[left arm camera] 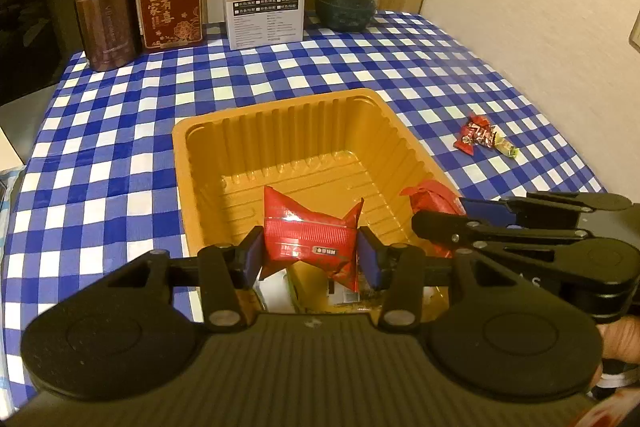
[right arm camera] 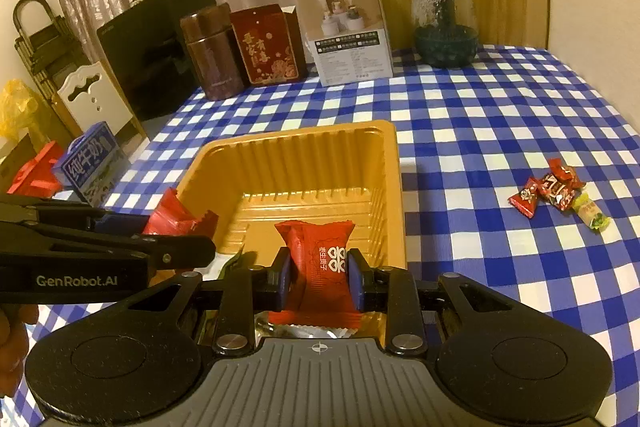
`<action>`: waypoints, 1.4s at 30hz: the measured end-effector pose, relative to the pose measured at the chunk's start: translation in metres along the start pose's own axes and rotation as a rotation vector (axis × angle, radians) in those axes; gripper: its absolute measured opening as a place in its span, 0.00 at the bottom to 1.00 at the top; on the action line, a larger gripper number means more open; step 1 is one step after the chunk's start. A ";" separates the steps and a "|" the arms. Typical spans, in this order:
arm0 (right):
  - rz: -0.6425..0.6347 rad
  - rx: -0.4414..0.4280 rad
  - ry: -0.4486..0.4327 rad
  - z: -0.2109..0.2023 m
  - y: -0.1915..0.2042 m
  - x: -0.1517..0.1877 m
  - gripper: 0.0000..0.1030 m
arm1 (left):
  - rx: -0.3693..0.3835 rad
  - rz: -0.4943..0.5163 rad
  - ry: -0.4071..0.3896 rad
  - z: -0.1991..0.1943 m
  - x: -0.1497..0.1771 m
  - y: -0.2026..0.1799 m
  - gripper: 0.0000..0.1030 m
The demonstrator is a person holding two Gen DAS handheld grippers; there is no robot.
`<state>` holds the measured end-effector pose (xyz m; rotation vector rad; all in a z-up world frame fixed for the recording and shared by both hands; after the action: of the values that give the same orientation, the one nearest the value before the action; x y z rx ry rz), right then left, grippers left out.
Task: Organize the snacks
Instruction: 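Carry both red candies over the orange tray and open the left gripper, then lower the square red candy into the tray and open the right gripper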
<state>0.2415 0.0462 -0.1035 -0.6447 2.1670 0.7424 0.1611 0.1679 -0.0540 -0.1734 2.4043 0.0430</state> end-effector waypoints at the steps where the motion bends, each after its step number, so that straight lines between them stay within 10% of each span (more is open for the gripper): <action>1: 0.001 0.000 -0.003 0.000 0.000 -0.001 0.29 | -0.001 0.003 -0.001 0.002 -0.001 0.000 0.47; 5: 0.006 0.004 -0.008 0.001 -0.002 -0.002 0.29 | -0.006 0.007 -0.007 0.004 -0.004 0.001 0.66; 37: 0.021 -0.072 -0.035 0.000 0.002 -0.005 0.29 | -0.038 0.000 -0.010 -0.009 0.001 0.013 0.66; 42: 0.071 -0.078 -0.062 -0.002 -0.004 -0.007 0.61 | -0.041 -0.003 -0.007 -0.008 0.002 0.015 0.66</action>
<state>0.2468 0.0433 -0.0981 -0.5793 2.1218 0.8766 0.1524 0.1817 -0.0498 -0.1956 2.3971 0.0915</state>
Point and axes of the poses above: each gripper's, at about its wrist camera, not at the fingertips, and z roughly the way its jaws point, y to its left, x to its underside, the point moved 2 cm from there along z, roughly the way its jaws point, and after that the axes turned 6 degrees about -x, right-handed, at the moved point
